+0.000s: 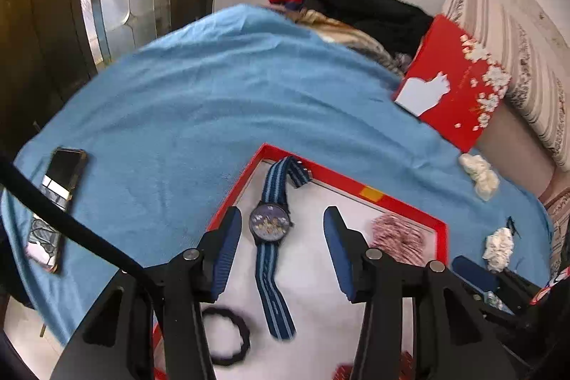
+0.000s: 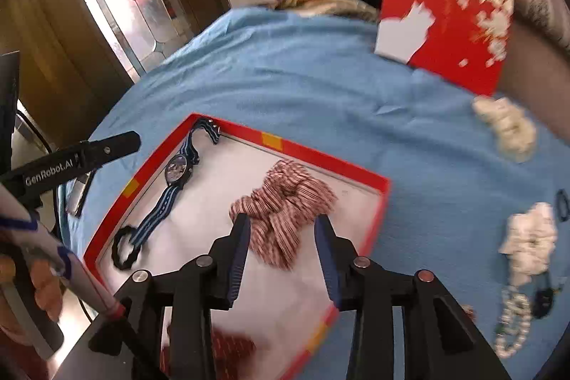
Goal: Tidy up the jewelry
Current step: 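Withdraw both tools from the tray back toward the remaining jewelry, then grasp red bead bracelet with left tool while right tool reaches pearl bracelet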
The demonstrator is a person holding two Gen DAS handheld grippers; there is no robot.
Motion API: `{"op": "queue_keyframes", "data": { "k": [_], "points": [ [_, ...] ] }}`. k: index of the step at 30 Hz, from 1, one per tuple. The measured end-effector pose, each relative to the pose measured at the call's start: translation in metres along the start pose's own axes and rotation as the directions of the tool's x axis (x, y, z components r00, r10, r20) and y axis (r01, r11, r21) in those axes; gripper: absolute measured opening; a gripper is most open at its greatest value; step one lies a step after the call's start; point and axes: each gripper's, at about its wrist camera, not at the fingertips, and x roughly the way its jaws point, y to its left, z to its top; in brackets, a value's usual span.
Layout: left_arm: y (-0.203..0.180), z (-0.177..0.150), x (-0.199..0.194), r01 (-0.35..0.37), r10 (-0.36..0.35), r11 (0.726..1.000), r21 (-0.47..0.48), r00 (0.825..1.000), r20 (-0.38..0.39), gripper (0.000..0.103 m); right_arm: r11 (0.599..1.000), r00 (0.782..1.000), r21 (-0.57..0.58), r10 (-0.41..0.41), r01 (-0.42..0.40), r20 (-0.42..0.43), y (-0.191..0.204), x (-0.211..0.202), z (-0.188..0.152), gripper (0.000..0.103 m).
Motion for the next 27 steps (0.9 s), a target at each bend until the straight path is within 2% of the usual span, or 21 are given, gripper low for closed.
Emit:
{"op": "queue_keyframes", "data": {
  "k": [2, 7, 12, 18, 21, 27],
  "points": [
    [-0.007, -0.007, -0.019, 0.011, -0.011, 1.000, 0.005, 1.000, 0.016, 0.049, 1.000, 0.999, -0.003, -0.019, 0.019, 0.026, -0.011, -0.026, -0.011, 0.045],
    [-0.038, -0.032, -0.058, 0.057, -0.059, 0.997, 0.056, 0.998, 0.028, 0.061, 0.996, 0.995, 0.054, -0.075, 0.072, 0.058, -0.061, -0.086, -0.055, 0.047],
    [-0.092, -0.065, -0.071, 0.127, -0.124, 0.983, 0.133, 0.992, -0.030, 0.063, 0.965, 0.979, 0.183, -0.199, 0.190, 0.034, -0.144, -0.139, -0.121, 0.047],
    [-0.160, -0.105, -0.051, 0.181, -0.157, 0.961, 0.209, 0.980, -0.126, 0.063, 0.906, 0.963, 0.336, -0.269, 0.257, -0.011, -0.218, -0.174, -0.179, 0.047],
    [-0.192, -0.123, -0.035, 0.188, -0.150, 0.945, 0.268, 0.976, -0.157, 0.063, 0.890, 0.964, 0.378, -0.266, 0.254, -0.019, -0.237, -0.179, -0.199, 0.047],
    [-0.236, -0.150, 0.013, 0.226, -0.143, 0.902, 0.368, 0.960, -0.239, 0.061, 0.892, 0.976, 0.400, -0.219, 0.209, -0.021, -0.247, -0.161, -0.208, 0.047]
  ]
}}
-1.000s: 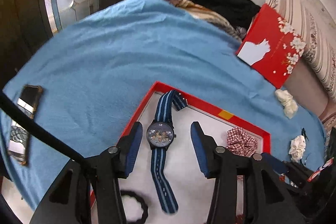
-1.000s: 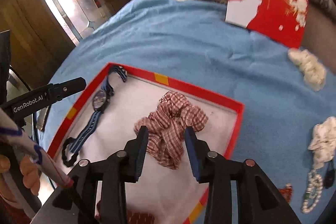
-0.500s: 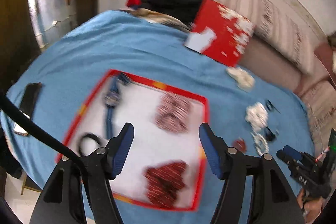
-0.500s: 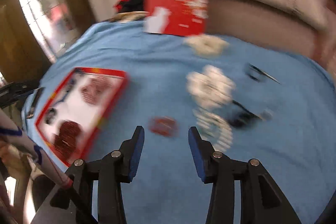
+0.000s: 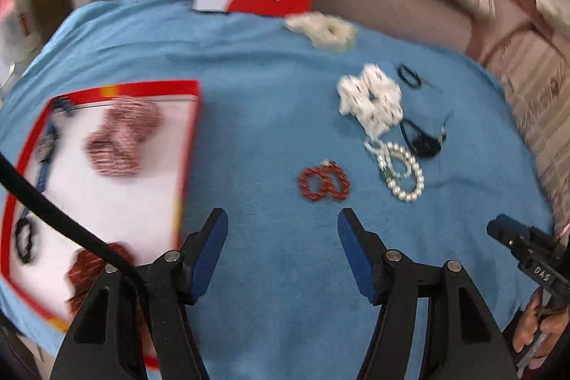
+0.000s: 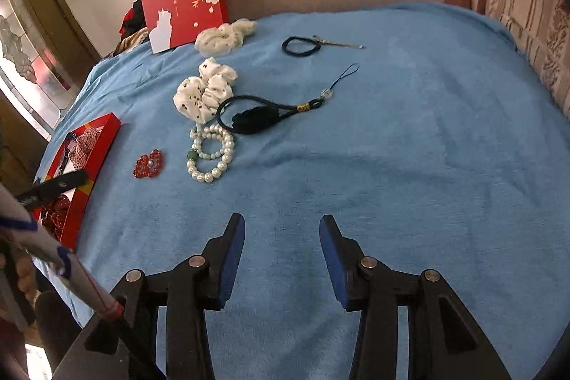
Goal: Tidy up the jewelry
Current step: 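Grasp red bead bracelet with left tool while right tool reaches pearl bracelet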
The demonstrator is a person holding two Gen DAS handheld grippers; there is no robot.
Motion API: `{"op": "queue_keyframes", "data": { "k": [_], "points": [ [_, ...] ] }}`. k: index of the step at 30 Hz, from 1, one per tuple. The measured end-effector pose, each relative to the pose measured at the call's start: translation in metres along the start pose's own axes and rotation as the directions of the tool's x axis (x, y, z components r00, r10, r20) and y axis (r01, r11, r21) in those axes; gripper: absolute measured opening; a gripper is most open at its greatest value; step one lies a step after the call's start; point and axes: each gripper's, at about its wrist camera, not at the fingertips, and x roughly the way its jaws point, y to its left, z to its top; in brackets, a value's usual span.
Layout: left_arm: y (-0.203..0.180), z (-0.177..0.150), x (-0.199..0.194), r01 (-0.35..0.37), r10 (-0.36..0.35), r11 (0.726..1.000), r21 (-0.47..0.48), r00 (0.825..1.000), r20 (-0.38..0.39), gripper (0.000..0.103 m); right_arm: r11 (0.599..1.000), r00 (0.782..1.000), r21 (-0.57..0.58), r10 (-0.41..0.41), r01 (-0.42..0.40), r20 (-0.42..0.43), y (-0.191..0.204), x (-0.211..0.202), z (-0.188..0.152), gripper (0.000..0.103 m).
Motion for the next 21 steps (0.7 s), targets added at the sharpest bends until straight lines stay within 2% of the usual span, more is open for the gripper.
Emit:
{"op": "queue_keyframes", "data": {
  "k": [3, 4, 11, 12, 13, 16, 17, 21],
  "points": [
    [-0.006, 0.007, 0.030, 0.025, -0.025, 1.000, 0.006, 0.998, -0.054, 0.043, 0.999, 0.999, -0.001, 0.032, -0.032, -0.007, 0.004, 0.016, 0.003, 0.047],
    [-0.006, 0.011, 0.040, 0.034, -0.034, 0.999, -0.001, 0.997, -0.068, 0.041, 0.999, 0.999, -0.003, 0.039, -0.039, -0.009, 0.006, 0.021, 0.005, 0.047],
    [-0.014, 0.036, 0.079, 0.074, -0.074, 0.997, -0.002, 0.993, -0.087, 0.040, 0.998, 0.998, -0.013, 0.060, -0.061, -0.026, 0.026, 0.064, 0.026, 0.047],
    [-0.018, 0.038, 0.081, 0.067, -0.065, 0.998, 0.020, 0.994, -0.086, 0.028, 0.998, 0.998, -0.015, 0.061, -0.061, -0.032, 0.030, 0.071, 0.029, 0.044],
    [-0.021, 0.039, 0.081, 0.073, -0.070, 0.997, 0.033, 0.994, -0.089, 0.009, 0.998, 0.997, -0.016, 0.061, -0.062, -0.036, 0.034, 0.075, 0.032, 0.042],
    [-0.029, 0.032, 0.069, 0.163, -0.157, 0.986, 0.044, 0.982, -0.108, 0.007, 0.998, 0.997, -0.030, 0.058, -0.059, -0.044, 0.042, 0.085, 0.036, 0.026],
    [-0.034, 0.024, 0.060, 0.189, -0.182, 0.980, 0.064, 0.978, -0.105, 0.007, 0.997, 0.997, -0.034, 0.067, -0.069, -0.044, 0.044, 0.085, 0.036, 0.016],
    [-0.044, -0.007, 0.023, 0.233, -0.224, 0.964, 0.130, 0.971, -0.080, 0.007, 0.996, 0.996, -0.060, 0.070, -0.074, -0.057, 0.049, 0.078, 0.030, 0.003]
  ]
}}
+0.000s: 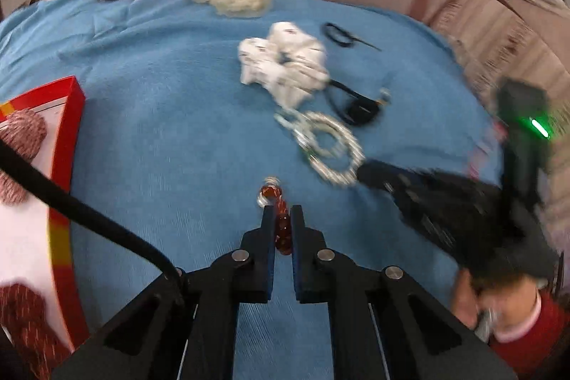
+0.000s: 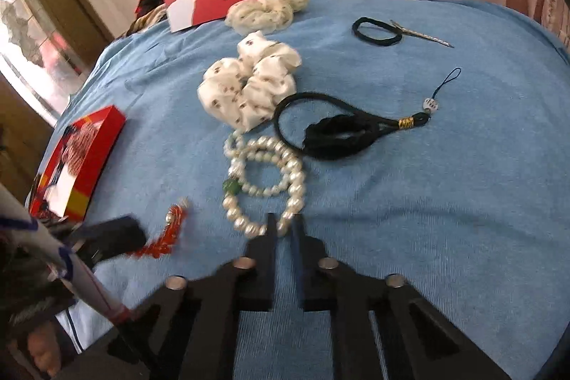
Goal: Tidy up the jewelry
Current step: 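Grasp red bead bracelet with left tool while right tool reaches pearl bracelet, then lift red bead bracelet with left tool while right tool grasps pearl bracelet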
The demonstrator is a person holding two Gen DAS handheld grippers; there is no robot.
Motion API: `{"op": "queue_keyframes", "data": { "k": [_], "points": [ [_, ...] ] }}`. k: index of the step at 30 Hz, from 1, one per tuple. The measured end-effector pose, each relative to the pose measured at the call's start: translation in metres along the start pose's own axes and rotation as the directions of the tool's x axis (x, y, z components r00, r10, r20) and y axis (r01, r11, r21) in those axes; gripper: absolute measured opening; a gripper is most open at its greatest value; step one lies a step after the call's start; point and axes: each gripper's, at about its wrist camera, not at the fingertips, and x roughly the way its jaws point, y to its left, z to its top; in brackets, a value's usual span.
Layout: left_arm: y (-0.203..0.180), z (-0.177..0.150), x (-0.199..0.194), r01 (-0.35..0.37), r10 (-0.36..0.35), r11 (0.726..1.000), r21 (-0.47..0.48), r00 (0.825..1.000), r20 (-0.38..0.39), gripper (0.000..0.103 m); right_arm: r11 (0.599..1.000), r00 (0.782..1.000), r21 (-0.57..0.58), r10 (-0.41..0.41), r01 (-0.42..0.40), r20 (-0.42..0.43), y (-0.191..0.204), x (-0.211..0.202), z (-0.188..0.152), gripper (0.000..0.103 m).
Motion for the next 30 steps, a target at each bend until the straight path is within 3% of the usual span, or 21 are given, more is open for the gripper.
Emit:
{"op": "queue_keyframes", "data": {
  "k": [3, 7, 10, 12, 14, 16, 17, 24, 27, 30],
  "points": [
    [-0.010, -0.024, -0.018, 0.013, -0.013, 0.999, 0.029, 1.000, 0.002, 0.007, 1.000, 1.000, -0.005, -0.008, 0.008, -0.018, -0.004, -0.008, -0.015, 0.002],
    [-0.012, -0.051, -0.026, -0.083, 0.084, 0.994, 0.075, 0.996, -0.010, 0.007, 0.999, 0.999, 0.016, -0.033, 0.033, -0.024, -0.020, -0.024, -0.038, 0.002],
    [0.001, -0.064, -0.027, -0.123, 0.124, 0.991, 0.044, 0.992, -0.035, 0.007, 0.999, 0.999, 0.030, -0.044, 0.044, -0.020, -0.028, -0.035, -0.042, 0.003],
    [0.012, -0.067, -0.031, -0.147, 0.147, 0.989, -0.007, 0.989, -0.024, 0.007, 0.999, 0.999, 0.041, -0.032, 0.032, -0.006, -0.031, -0.043, -0.042, 0.010],
    [0.019, -0.069, -0.038, -0.116, 0.115, 0.992, -0.055, 0.993, -0.015, 0.010, 0.999, 1.000, 0.046, -0.010, 0.010, 0.011, -0.030, -0.047, -0.040, 0.017],
    [0.021, -0.069, -0.042, -0.075, 0.076, 0.993, -0.087, 0.997, 0.004, 0.025, 0.999, 0.999, 0.042, 0.018, -0.019, 0.029, -0.026, -0.049, -0.036, 0.024],
    [0.020, -0.069, -0.042, -0.067, 0.069, 0.994, -0.089, 0.998, 0.011, 0.028, 0.999, 0.999, 0.038, 0.025, -0.026, 0.034, -0.022, -0.048, -0.034, 0.027],
    [0.004, -0.060, -0.016, -0.042, 0.042, 0.999, 0.000, 0.999, -0.017, 0.029, 0.999, 0.999, 0.039, 0.034, -0.036, 0.040, -0.004, -0.026, -0.008, 0.027],
    [0.002, -0.058, -0.004, -0.038, 0.040, 0.999, 0.027, 0.998, -0.046, 0.029, 1.000, 1.000, 0.020, 0.001, -0.002, 0.019, 0.004, -0.009, 0.004, 0.027],
    [-0.002, -0.060, -0.002, -0.054, 0.056, 0.996, 0.069, 0.998, -0.032, 0.029, 0.996, 0.996, -0.004, -0.084, 0.084, -0.014, 0.009, 0.011, 0.010, 0.031]
  ]
}}
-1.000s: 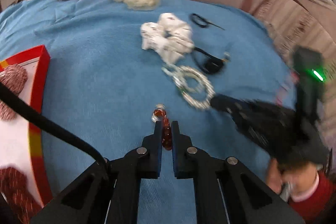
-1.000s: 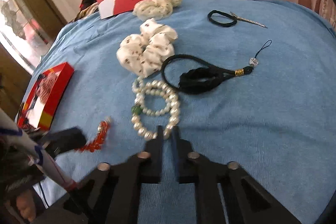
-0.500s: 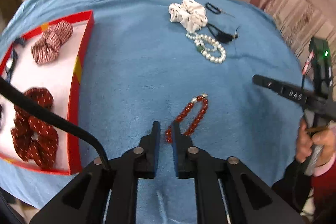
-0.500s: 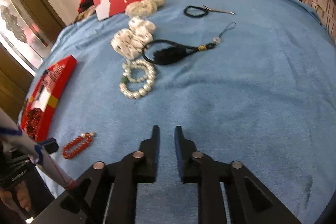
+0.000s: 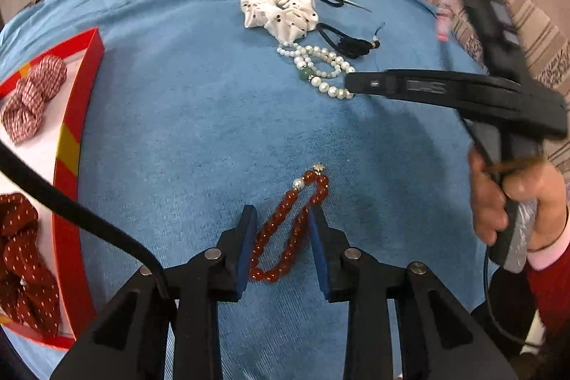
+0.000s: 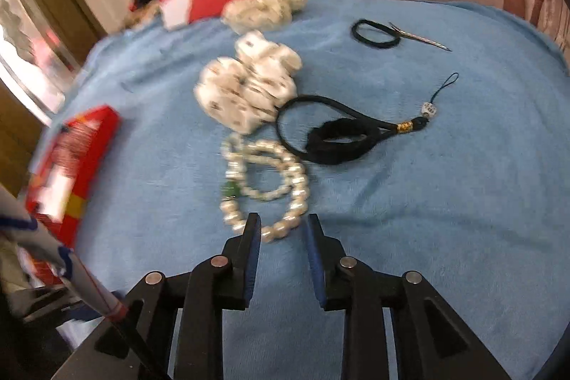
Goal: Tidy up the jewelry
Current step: 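Lift red bead bracelet with left tool while right tool grasps pearl bracelet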
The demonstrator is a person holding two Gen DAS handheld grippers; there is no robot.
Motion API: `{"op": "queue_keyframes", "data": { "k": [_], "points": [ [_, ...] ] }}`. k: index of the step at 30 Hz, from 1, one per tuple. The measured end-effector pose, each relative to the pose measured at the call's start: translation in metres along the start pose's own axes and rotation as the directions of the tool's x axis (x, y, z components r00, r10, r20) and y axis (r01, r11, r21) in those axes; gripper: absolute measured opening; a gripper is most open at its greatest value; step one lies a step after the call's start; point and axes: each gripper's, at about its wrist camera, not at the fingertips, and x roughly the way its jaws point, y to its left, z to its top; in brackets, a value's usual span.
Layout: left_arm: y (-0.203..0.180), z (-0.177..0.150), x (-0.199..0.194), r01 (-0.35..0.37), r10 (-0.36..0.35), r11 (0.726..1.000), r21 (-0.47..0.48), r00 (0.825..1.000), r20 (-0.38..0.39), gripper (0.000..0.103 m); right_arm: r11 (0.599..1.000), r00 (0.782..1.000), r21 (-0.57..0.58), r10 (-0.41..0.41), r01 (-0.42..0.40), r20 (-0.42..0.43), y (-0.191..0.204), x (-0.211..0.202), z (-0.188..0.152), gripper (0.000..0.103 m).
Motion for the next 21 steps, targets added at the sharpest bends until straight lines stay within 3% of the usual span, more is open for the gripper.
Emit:
{"op": "queue_keyframes", "data": {
  "k": [4, 5, 6, 7, 8, 10, 13, 21],
  "points": [
    [-0.009, -0.002, 0.004, -0.038, 0.037, 0.998, 0.044, 0.999, 0.021, 0.029, 1.000, 1.000, 0.027, -0.010, 0.010, 0.000, -0.002, 0.008, 0.004, 0.031],
    [-0.012, -0.002, 0.004, -0.051, 0.050, 0.997, 0.054, 0.998, 0.028, 0.029, 1.000, 1.000, 0.027, -0.007, 0.007, 0.003, -0.002, 0.008, 0.004, 0.028],
    [-0.012, -0.002, 0.004, -0.057, 0.056, 0.997, 0.048, 0.998, 0.035, 0.025, 1.000, 1.000, 0.020, 0.001, -0.001, 0.007, -0.002, 0.008, 0.004, 0.013],
    [-0.013, -0.001, 0.003, -0.054, 0.053, 0.998, 0.040, 0.998, 0.038, 0.012, 1.000, 1.000, 0.019, 0.018, -0.018, 0.006, -0.003, 0.007, 0.003, 0.011],
    [-0.011, 0.000, 0.001, -0.035, 0.035, 0.999, 0.016, 0.999, 0.037, 0.007, 0.999, 0.999, 0.029, 0.038, -0.038, 0.005, -0.005, 0.006, 0.003, 0.011],
    [-0.006, 0.002, -0.006, -0.004, 0.005, 1.000, -0.029, 0.999, 0.046, 0.007, 0.993, 0.996, 0.073, 0.091, -0.091, 0.010, -0.012, -0.003, 0.001, 0.011],
    [0.001, 0.001, -0.030, 0.002, 0.005, 0.997, -0.077, 0.996, 0.089, 0.007, 0.990, 0.993, 0.086, 0.108, -0.112, 0.058, -0.015, -0.028, -0.002, 0.010],
    [0.033, -0.006, -0.116, 0.039, 0.002, 0.984, -0.171, 0.973, 0.229, 0.007, 0.988, 0.975, 0.024, 0.144, -0.150, 0.171, 0.006, -0.100, 0.000, 0.010]
  ]
}}
